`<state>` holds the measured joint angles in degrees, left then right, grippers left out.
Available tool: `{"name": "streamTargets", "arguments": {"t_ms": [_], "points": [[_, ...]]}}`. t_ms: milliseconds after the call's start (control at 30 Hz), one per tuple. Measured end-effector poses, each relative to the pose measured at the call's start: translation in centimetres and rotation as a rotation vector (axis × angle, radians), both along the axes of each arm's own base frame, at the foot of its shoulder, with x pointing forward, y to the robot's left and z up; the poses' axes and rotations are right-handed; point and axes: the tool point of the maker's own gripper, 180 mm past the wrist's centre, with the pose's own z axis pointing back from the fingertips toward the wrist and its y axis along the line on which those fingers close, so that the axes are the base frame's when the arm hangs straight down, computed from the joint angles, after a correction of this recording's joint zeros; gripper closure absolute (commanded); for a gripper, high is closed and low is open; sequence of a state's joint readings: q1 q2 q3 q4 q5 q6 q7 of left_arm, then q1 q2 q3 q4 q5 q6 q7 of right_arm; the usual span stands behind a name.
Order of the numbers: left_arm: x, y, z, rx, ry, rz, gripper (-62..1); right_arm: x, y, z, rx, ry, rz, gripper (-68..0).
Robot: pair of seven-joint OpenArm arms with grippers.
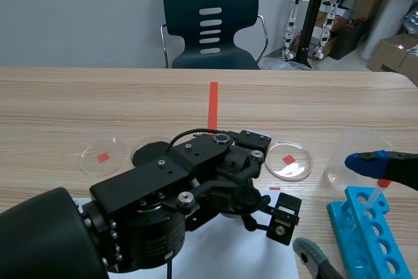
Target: Pick up the right mineral with the left hand
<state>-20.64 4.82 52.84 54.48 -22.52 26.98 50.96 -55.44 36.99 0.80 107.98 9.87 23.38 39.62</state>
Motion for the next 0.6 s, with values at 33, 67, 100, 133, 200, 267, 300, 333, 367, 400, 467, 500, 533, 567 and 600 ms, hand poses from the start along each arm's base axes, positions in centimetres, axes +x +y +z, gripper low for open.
{"name": "streamTargets", "arguments": {"t_ms": [33, 67, 100, 133, 200, 267, 300, 333, 367, 400, 467, 500, 533, 567, 600], "points": [[-0.07, -0.02, -0.11, 0.002, 0.004, 0.000, -62.3, 0.00, 0.00, 0.00, 0.000, 0.000, 0.000, -62.1], [-0.11, -0.06, -0.15, 0.002, 0.005, 0.000, -62.3, 0.00, 0.00, 0.00, 0.000, 0.000, 0.000, -62.1], [-0.14, -0.15, -0.14, 0.001, 0.006, -0.001, -62.3, 0.00, 0.00, 0.00, 0.000, 0.000, 0.000, -62.1], [-0.13, -0.17, -0.16, 0.004, 0.005, -0.002, -62.3, 0.00, 0.00, 0.00, 0.000, 0.000, 0.000, -62.1], [-0.02, -0.16, -0.13, 0.012, -0.004, -0.006, -61.4, 0.00, 0.00, 0.00, 0.000, 0.000, 0.000, -62.1], [-0.02, -0.17, -0.13, 0.012, -0.004, -0.006, -57.0, 0.00, 0.00, 0.00, 0.000, 0.000, 0.000, -62.1], [0.01, -0.14, -0.12, 0.014, -0.007, -0.006, -55.0, 0.00, 0.00, 0.00, 0.000, 0.000, 0.000, -62.1], [0.02, -0.13, -0.12, 0.014, -0.008, -0.007, -53.1, 0.00, 0.00, 0.00, 0.000, 0.000, 0.000, -62.1], [0.07, -0.09, -0.11, 0.017, -0.011, -0.008, -51.3, 0.00, 0.00, 0.00, 0.000, 0.000, 0.000, -62.1], [0.16, -0.03, -0.08, 0.022, -0.017, -0.010, -49.3, 0.00, 0.00, 0.00, 0.000, 0.000, 0.000, -62.1], [0.28, 0.08, -0.06, 0.030, -0.025, -0.012, -45.3, 0.00, 0.00, 0.00, 0.000, 0.000, 0.000, -62.1], [0.28, 0.08, -0.06, 0.030, -0.025, -0.012, -43.5, 0.00, 0.00, 0.00, 0.000, 0.000, 0.000, -62.1], [0.27, 0.08, -0.06, 0.029, -0.025, -0.012, -41.8, 0.00, 0.00, 0.00, 0.000, 0.000, 0.000, -62.1], [0.26, 0.07, -0.06, 0.029, -0.024, -0.012, -40.2, 0.00, 0.00, 0.00, 0.000, 0.000, 0.000, -62.1], [0.26, 0.07, -0.06, 0.029, -0.024, -0.012, -38.6, 0.00, 0.00, 0.00, 0.000, 0.000, 0.000, -62.1]]}}
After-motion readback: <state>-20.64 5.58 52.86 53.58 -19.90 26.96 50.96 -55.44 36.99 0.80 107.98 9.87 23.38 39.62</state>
